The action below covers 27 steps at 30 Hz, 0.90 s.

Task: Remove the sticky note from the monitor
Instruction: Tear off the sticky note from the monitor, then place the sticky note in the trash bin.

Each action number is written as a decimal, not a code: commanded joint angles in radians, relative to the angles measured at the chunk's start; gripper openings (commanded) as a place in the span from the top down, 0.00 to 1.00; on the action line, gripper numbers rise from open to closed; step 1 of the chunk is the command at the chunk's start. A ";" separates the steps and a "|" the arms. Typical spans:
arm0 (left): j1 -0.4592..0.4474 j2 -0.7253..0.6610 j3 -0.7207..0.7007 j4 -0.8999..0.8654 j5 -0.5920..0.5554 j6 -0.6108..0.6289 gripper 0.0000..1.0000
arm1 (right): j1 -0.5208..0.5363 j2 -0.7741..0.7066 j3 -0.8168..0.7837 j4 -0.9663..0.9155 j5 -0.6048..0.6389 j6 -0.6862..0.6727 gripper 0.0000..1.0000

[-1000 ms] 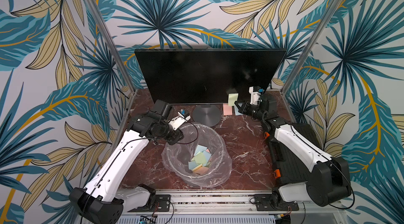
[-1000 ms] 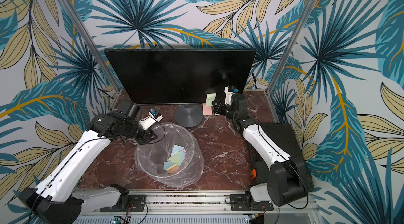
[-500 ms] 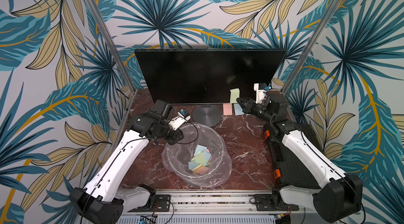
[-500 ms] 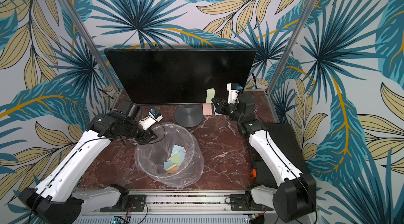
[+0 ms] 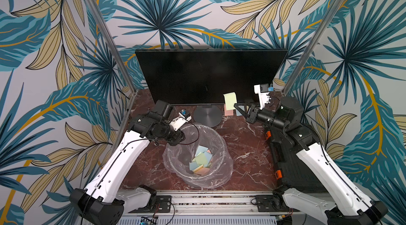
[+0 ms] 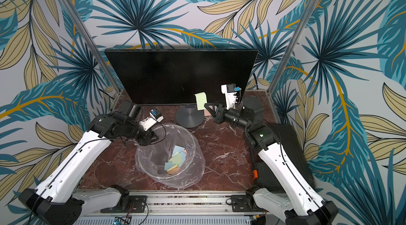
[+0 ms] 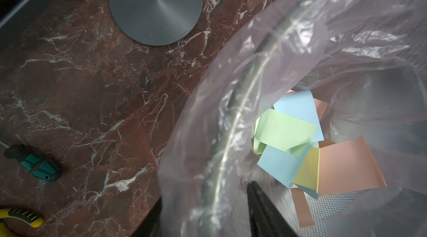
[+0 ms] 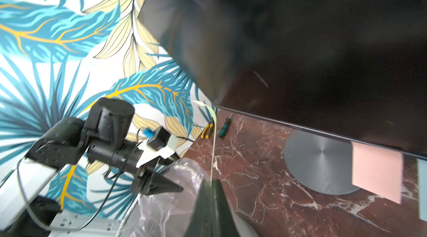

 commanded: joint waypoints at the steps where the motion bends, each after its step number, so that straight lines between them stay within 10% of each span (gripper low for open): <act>1: -0.001 -0.015 0.023 -0.005 0.014 -0.001 0.49 | 0.105 0.014 0.047 -0.222 0.054 -0.126 1.00; 21: -0.001 -0.010 0.023 -0.003 0.003 0.000 0.48 | 0.525 0.273 0.193 -0.474 0.151 -0.372 0.97; 27: 0.000 -0.010 0.026 -0.003 0.003 -0.001 0.48 | 0.566 0.283 0.205 -0.483 0.152 -0.414 0.56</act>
